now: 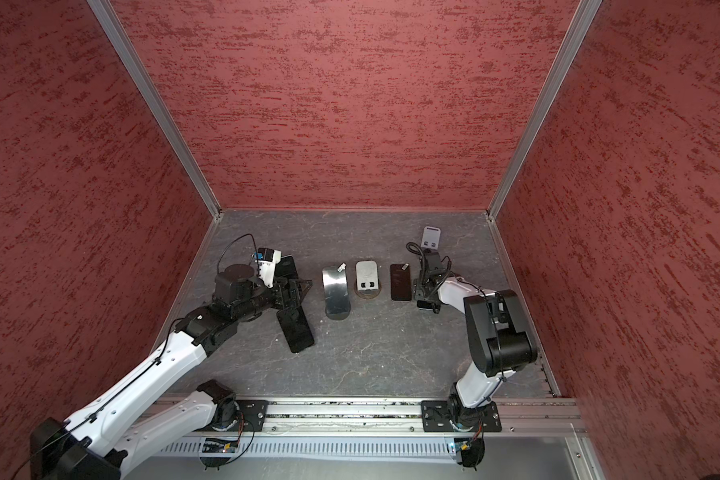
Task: Remove the phone from the phone stand
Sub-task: 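Carry the black phone beside the pink-edged phone and lower it flat, then open the right gripper and raise it off the black phone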
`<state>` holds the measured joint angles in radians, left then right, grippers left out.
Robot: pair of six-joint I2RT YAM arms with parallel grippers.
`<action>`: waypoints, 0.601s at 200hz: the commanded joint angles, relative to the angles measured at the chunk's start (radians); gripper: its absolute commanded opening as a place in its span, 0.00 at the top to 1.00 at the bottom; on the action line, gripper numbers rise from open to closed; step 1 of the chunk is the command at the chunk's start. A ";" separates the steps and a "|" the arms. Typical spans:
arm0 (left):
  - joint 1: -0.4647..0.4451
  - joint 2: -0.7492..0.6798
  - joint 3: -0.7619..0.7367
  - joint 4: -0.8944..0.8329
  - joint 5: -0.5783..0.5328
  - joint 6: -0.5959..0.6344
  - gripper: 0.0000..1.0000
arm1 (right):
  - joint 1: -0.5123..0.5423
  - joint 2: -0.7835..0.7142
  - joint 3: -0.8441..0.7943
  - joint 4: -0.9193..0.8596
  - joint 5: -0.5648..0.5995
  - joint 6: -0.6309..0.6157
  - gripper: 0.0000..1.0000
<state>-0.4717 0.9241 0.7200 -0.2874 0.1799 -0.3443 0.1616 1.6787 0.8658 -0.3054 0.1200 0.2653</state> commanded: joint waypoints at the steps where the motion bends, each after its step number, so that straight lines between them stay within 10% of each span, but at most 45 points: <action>1: -0.005 0.002 0.031 0.008 -0.004 0.008 0.01 | -0.007 0.029 0.033 0.018 -0.024 -0.029 0.32; 120: -0.007 0.005 0.036 0.007 -0.001 0.021 0.00 | -0.014 0.089 0.092 -0.033 -0.092 -0.146 0.28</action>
<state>-0.4725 0.9287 0.7280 -0.2882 0.1795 -0.3428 0.1532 1.7359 0.9356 -0.3126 0.0685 0.1558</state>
